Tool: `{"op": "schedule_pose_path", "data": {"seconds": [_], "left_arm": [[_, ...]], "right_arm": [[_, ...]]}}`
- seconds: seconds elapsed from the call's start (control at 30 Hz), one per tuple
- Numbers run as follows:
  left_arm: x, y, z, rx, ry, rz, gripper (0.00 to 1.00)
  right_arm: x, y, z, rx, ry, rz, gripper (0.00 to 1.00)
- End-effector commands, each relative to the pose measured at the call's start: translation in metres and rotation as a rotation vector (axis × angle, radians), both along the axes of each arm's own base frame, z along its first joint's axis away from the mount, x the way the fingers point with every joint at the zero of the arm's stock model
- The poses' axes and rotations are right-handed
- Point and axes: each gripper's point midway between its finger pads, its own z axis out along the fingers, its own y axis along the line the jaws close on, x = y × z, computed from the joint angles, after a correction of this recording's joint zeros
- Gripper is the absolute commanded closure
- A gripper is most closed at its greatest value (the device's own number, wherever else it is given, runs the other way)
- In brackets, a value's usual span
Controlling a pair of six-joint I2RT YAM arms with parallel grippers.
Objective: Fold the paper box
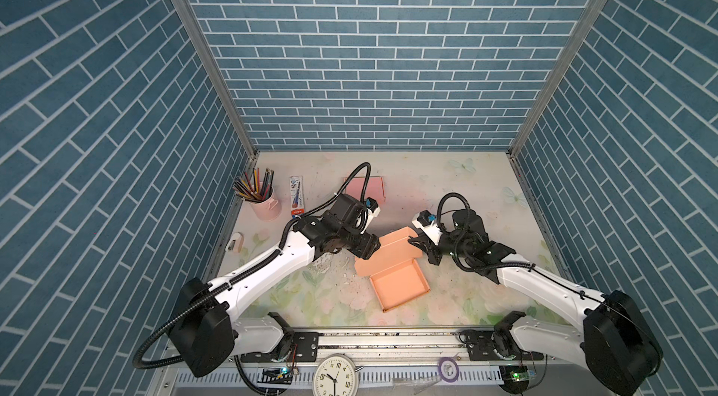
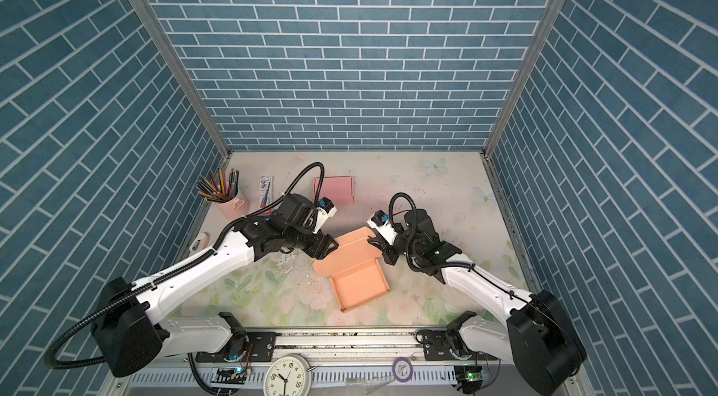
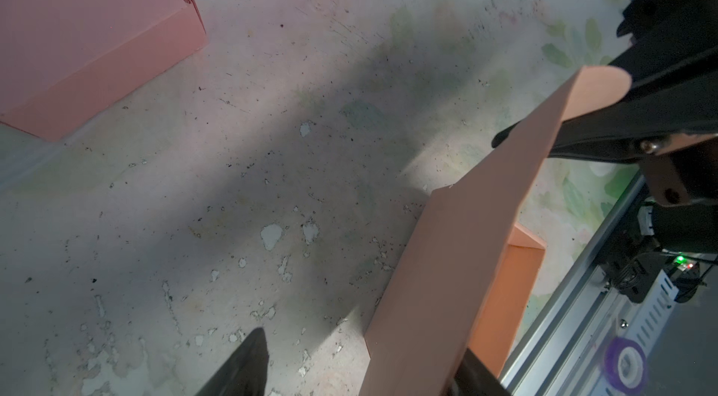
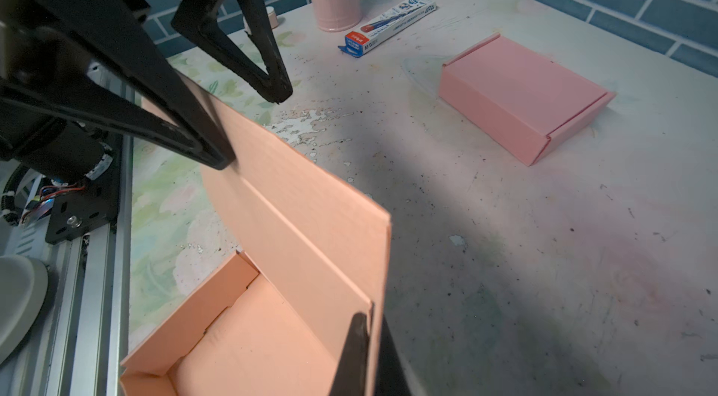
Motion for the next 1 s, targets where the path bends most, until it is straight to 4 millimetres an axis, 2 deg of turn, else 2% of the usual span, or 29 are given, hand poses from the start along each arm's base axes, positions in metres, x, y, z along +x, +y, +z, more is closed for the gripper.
{"op": "schedule_pose_path", "data": {"seconds": [0.0, 0.13, 0.27, 0.43, 0.63, 0.8, 0.97], "left_arm": [[0.004, -0.005, 0.008, -0.085, -0.012, 0.03, 0.31], [0.004, -0.002, 0.008, -0.118, -0.034, 0.05, 0.31], [0.001, -0.007, 0.004, -0.168, -0.037, 0.03, 0.31], [0.006, -0.016, -0.004, -0.197, -0.027, 0.022, 0.32], [0.002, -0.015, -0.01, -0.208, -0.018, 0.025, 0.39], [-0.003, -0.009, -0.023, -0.193, 0.0, 0.042, 0.43], [0.003, -0.012, -0.026, -0.2, -0.02, 0.044, 0.48]], "right_arm": [[0.005, -0.007, 0.009, 0.031, -0.044, -0.072, 0.94], [0.011, -0.02, 0.009, 0.039, -0.043, -0.172, 0.94], [0.01, -0.026, 0.004, 0.036, -0.022, -0.203, 0.94], [0.01, -0.031, 0.001, 0.027, -0.013, -0.232, 0.94], [0.018, -0.044, 0.0, 0.009, -0.026, -0.314, 0.95], [0.018, -0.043, -0.001, 0.014, -0.021, -0.314, 0.95], [0.018, -0.043, -0.003, 0.013, -0.019, -0.318, 0.95]]}}
